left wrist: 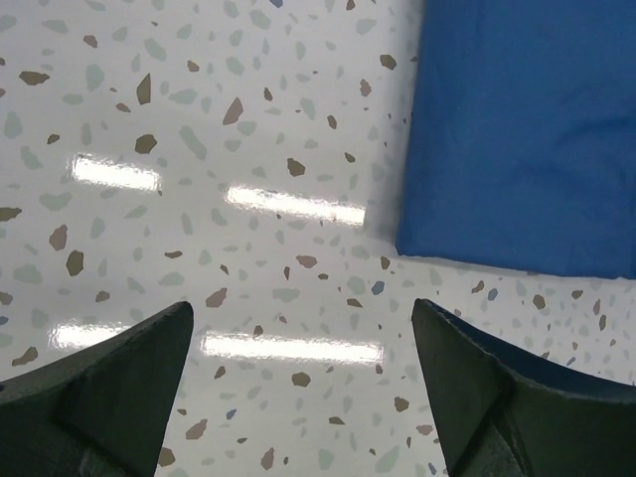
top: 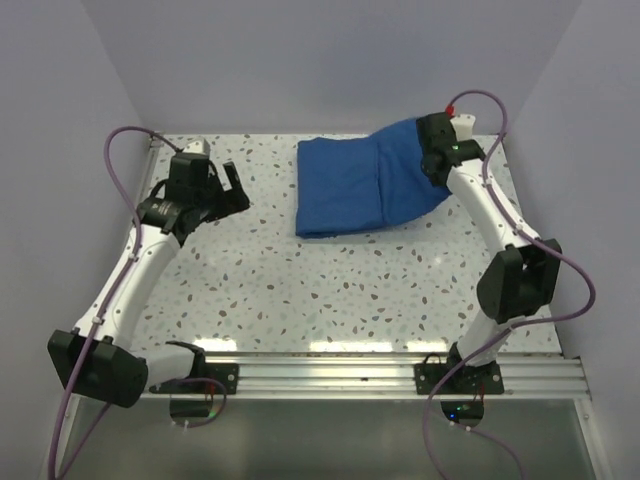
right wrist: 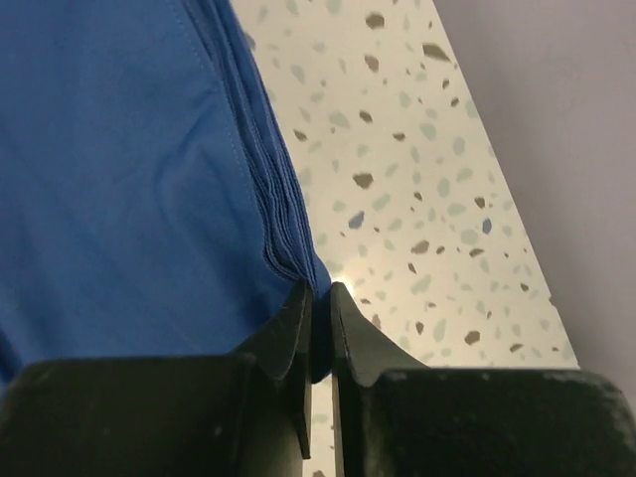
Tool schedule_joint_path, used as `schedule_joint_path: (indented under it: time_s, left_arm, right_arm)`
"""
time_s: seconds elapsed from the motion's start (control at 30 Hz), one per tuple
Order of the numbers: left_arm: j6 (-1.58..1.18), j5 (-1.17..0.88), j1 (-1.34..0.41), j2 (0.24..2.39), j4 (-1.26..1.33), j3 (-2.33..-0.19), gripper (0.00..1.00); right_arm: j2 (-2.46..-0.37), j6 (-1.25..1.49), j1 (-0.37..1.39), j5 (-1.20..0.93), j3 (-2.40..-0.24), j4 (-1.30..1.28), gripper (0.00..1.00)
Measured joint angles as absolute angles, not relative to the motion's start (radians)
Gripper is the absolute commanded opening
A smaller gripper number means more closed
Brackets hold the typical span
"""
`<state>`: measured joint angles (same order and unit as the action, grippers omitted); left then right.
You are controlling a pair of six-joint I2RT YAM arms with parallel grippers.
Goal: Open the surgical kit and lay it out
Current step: Open the surgical kit at the center of the board.
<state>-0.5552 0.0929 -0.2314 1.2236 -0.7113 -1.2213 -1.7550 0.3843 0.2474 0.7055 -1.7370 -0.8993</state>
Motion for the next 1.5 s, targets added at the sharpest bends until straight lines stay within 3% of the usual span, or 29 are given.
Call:
schedule_joint_path:
  time_s: [0.03,0.07,0.1,0.43,0.73,0.93,1.2,1.5]
  left_arm:
    - [-0.554,0.088,-0.232,1.230,-0.707,-1.222,0.97]
    - [-0.551,0.082,-0.232,1.237,-0.702,-1.224,0.98]
    - [-0.544,0.077,-0.233,1.245,-0.696,-1.225,0.98]
    - [-0.403,0.145,-0.331,1.474,-0.626,-1.321,1.00]
    - [-0.132,0.271,-0.750,1.858,-0.537,-1.740,0.94]
    - [-0.031,0.377,-0.944,2.043,-0.498,-1.812,0.93]
    - [-0.017,0.504,-1.026,2.277,-0.473,-1.928,0.93]
    - [-0.038,0.620,-1.021,2.397,-0.418,-1.968,0.87]
  right_arm:
    - [-1.739,0.393,0.247,0.719,-1.690,-0.897,0.69]
    - [-1.731,0.405,0.249,0.720,-1.646,-0.897,0.93]
    - [-1.735,0.410,0.252,0.723,-1.599,-0.898,0.99]
    - [-1.951,0.511,0.256,0.717,-1.510,-1.038,0.99]
    - [-1.728,0.491,0.256,0.641,-1.514,-1.026,0.99]
    - [-1.527,0.467,0.256,0.552,-1.511,-1.031,0.99]
    - [-1.369,0.439,0.250,0.500,-1.378,-1.067,0.99]
    - [-1.354,0.413,0.252,0.484,-1.368,-1.114,0.99]
